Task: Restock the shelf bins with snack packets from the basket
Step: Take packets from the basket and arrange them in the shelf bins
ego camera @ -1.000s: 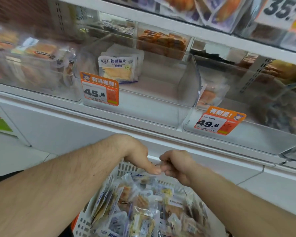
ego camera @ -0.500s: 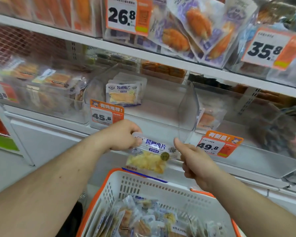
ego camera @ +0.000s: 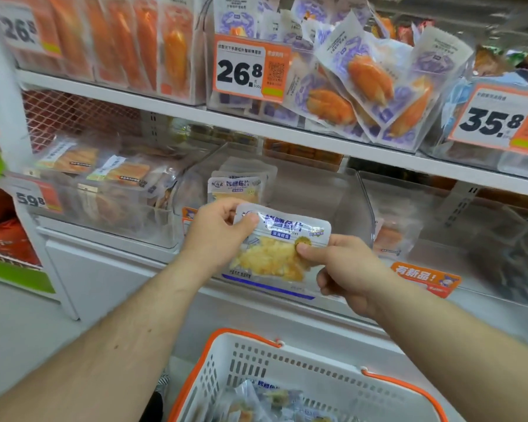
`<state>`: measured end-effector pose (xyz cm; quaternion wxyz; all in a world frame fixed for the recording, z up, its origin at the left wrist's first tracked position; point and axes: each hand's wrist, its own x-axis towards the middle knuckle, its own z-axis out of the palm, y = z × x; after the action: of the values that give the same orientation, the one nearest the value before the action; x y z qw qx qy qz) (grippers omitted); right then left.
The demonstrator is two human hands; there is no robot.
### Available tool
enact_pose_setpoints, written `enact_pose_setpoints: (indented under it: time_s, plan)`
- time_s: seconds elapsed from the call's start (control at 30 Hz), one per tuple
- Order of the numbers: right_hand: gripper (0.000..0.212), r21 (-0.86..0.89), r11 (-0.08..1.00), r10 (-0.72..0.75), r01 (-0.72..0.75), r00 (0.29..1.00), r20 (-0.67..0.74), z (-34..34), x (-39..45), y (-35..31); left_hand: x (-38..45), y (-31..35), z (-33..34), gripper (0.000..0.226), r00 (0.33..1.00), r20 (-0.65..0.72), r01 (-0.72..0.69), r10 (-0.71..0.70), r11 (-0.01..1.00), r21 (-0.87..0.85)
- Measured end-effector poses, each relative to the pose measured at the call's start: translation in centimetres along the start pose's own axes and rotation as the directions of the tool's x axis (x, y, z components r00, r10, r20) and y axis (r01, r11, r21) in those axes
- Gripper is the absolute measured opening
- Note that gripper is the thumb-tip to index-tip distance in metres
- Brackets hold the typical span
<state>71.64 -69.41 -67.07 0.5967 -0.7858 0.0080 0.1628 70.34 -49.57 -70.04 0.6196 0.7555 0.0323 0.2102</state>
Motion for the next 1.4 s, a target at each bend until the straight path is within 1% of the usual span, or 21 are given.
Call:
enact_pose_setpoints:
  time_s: [0.07, 0.1, 0.17, 0.23, 0.3, 0.4, 0.47, 0.53, 0.6, 0.67, 0.8, 0.9, 1.0, 1.1, 1.27, 1.4]
  plan:
    - [0.012, -0.005, 1.000, -0.005, 0.005, 1.000, 0.007, 0.4, 0.7, -1.9, 0.7, -0.1, -0.5, 0.010, 0.989, -0.149, -0.023, 0.021, 1.000, -0.010]
    - [0.013, -0.002, 1.000, 0.008, -0.008, 1.000, -0.002, 0.6, 1.2, -2.7, 1.0, 0.0, -0.9, 0.008, 0.973, -0.224, -0.048, 0.052, 0.999, 0.023]
    - [0.017, 0.009, 1.000, 0.030, -0.030, 0.998, -0.050, 0.8, 2.8, -4.0, 1.6, 0.2, -1.9, 0.012, 0.933, -0.337, -0.078, 0.130, 0.983, 0.165]
    - [0.022, 0.042, 0.998, 0.045, -0.041, 0.994, -0.103, 1.0, 4.9, -5.0, 2.2, 0.0, -3.1, 0.019, 0.904, -0.397, -0.047, 0.158, 0.961, 0.274]
    - [0.024, 0.073, 0.997, 0.050, -0.041, 0.990, -0.134, 1.3, 6.9, -5.8, 3.0, -0.7, -4.3, 0.027, 0.887, -0.446, 0.021, 0.118, 0.955, 0.296]
    - [0.022, 0.018, 1.000, -0.006, 0.009, 0.988, -0.157, 2.1, 9.6, -6.1, 3.6, -1.5, -5.4, 0.033, 0.861, -0.508, 0.132, 0.001, 0.965, 0.226]
    - [0.023, -0.044, 0.999, -0.022, 0.015, 0.986, -0.165, 2.9, 11.5, -5.6, 3.6, -1.6, -5.6, 0.030, 0.848, -0.525, 0.187, -0.072, 0.967, 0.170]
    - [0.027, -0.056, 0.998, 0.009, -0.018, 0.988, -0.157, 3.7, 13.8, -4.7, 3.8, -1.7, -5.6, 0.026, 0.837, -0.531, 0.234, -0.132, 0.963, 0.131]
    - [0.029, -0.056, 0.997, 0.036, -0.045, 0.989, -0.145, 4.6, 15.8, -4.0, 4.0, -1.9, -5.5, 0.026, 0.830, -0.531, 0.260, -0.168, 0.960, 0.103]
    - [0.029, -0.093, 0.994, 0.051, -0.065, 0.987, -0.151, 5.5, 17.4, -3.4, 4.2, -2.0, -5.4, 0.027, 0.823, -0.536, 0.273, -0.189, 0.959, 0.081]
    - [0.031, -0.140, 0.988, 0.049, -0.064, 0.993, -0.105, 7.3, 19.2, -3.0, 4.2, -1.9, -5.0, 0.032, 0.813, -0.550, 0.278, -0.190, 0.957, 0.080]
    - [0.025, -0.168, 0.985, 0.036, -0.049, 0.996, -0.082, 8.4, 20.2, -3.3, 4.4, -1.8, -4.6, 0.029, 0.816, -0.546, 0.268, -0.192, 0.961, 0.063]
    - [0.018, -0.251, 0.968, -0.001, -0.025, 0.995, -0.102, 8.8, 20.9, -3.6, 4.5, -1.7, -4.3, 0.036, 0.811, -0.543, 0.283, -0.219, 0.959, 0.036]
    - [0.016, -0.273, 0.962, -0.027, -0.008, 0.992, -0.124, 9.0, 21.2, -3.7, 4.6, -1.4, -4.2, 0.040, 0.792, -0.558, 0.287, -0.247, 0.958, -0.015]
    - [0.025, -0.221, 0.975, -0.022, -0.010, 0.989, -0.143, 9.3, 20.8, -4.0, 4.5, -1.2, -4.0, 0.029, 0.796, -0.550, 0.287, -0.254, 0.958, -0.028]
    - [0.027, -0.269, 0.963, -0.057, 0.023, 0.991, -0.121, 9.6, 20.8, -3.7, 4.3, -1.2, -3.8, 0.028, 0.805, -0.539, 0.278, -0.249, 0.960, -0.028]
